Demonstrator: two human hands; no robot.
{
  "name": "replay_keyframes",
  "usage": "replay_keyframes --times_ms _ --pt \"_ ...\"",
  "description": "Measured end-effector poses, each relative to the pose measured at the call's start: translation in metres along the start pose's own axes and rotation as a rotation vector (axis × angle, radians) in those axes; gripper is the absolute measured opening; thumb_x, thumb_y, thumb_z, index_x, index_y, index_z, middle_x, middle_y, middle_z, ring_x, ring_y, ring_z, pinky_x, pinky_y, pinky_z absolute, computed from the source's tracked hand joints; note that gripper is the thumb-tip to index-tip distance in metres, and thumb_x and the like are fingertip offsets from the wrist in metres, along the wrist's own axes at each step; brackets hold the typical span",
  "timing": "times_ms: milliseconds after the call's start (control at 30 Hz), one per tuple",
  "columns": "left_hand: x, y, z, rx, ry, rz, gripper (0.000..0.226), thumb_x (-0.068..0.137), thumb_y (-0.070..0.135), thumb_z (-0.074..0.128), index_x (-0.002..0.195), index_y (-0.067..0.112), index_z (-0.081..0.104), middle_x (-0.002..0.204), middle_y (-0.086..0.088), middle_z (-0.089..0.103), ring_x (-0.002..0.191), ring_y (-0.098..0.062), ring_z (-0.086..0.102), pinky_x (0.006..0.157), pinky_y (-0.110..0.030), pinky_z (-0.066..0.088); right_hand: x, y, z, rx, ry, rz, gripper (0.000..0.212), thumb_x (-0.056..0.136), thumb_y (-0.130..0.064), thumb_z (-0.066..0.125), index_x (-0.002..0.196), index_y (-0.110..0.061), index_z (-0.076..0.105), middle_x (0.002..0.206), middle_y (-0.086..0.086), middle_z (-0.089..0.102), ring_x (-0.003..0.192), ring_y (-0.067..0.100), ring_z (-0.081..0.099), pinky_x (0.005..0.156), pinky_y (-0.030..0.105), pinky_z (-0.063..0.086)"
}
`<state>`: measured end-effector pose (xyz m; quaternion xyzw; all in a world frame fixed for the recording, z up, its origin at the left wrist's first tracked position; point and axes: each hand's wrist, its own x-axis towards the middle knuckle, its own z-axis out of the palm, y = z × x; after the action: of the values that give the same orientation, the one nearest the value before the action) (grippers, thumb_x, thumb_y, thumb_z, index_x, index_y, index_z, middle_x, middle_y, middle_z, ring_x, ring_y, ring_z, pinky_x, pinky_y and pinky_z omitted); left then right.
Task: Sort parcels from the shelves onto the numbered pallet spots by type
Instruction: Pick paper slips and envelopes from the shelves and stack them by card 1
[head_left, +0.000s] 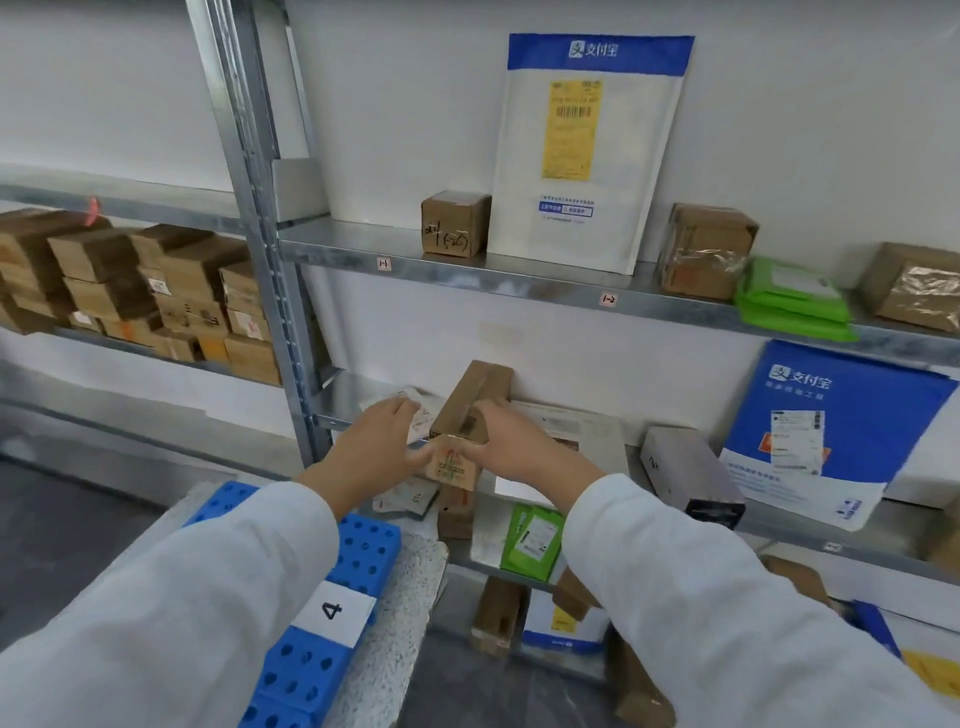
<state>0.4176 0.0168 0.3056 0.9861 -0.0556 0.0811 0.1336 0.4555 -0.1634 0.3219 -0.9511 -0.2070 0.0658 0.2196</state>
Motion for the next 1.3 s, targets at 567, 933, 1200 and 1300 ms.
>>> replay_keyframes --times_ms 567,933,1200,1300 --pt "0.126 -0.033 0.031 0.096 0.009 -0.346 0.066 0.091 0.051 0.052 0.145 0.016 0.036 0.149 -0.003 0.040 0.136 -0.023 0.038 0.110 -0.038 0.035 0.173 0.058 -0.020 -0.007 -0.116 -0.250 0.058 0.094 -0.037 0.057 0.143 -0.016 0.034 0.144 0.002 0.040 0.125 0.023 0.048 0.089 0.027 0.041" --pt "0.146 -0.082 0.063 -0.003 -0.011 -0.530 0.057 0.091 0.047 0.053 0.137 0.015 0.042 0.135 -0.004 0.050 0.123 -0.023 0.047 0.103 -0.038 0.043 0.257 0.056 0.015 0.032 -0.270 -0.293 0.060 0.092 -0.037 0.059 0.141 -0.011 0.035 0.136 0.007 0.043 0.122 0.025 0.050 0.097 0.037 0.048" --pt "0.194 -0.134 0.098 -0.184 -0.070 -0.588 0.060 0.091 0.046 0.055 0.140 0.015 0.039 0.140 -0.005 0.047 0.121 -0.023 0.051 0.101 -0.038 0.044 0.314 0.066 0.052 0.053 -0.363 -0.151 0.049 0.094 -0.029 0.057 0.138 -0.014 0.041 0.134 0.005 0.050 0.117 0.021 0.056 0.078 0.022 0.048" --pt "0.210 -0.154 0.114 -0.239 -0.114 -0.618 0.061 0.093 0.044 0.056 0.142 0.014 0.038 0.140 -0.006 0.047 0.121 -0.024 0.052 0.102 -0.038 0.045 0.337 0.064 0.065 0.041 -0.377 -0.124 0.047 0.096 -0.025 0.054 0.139 -0.014 0.042 0.139 0.004 0.050 0.118 0.021 0.056 0.077 0.021 0.045"
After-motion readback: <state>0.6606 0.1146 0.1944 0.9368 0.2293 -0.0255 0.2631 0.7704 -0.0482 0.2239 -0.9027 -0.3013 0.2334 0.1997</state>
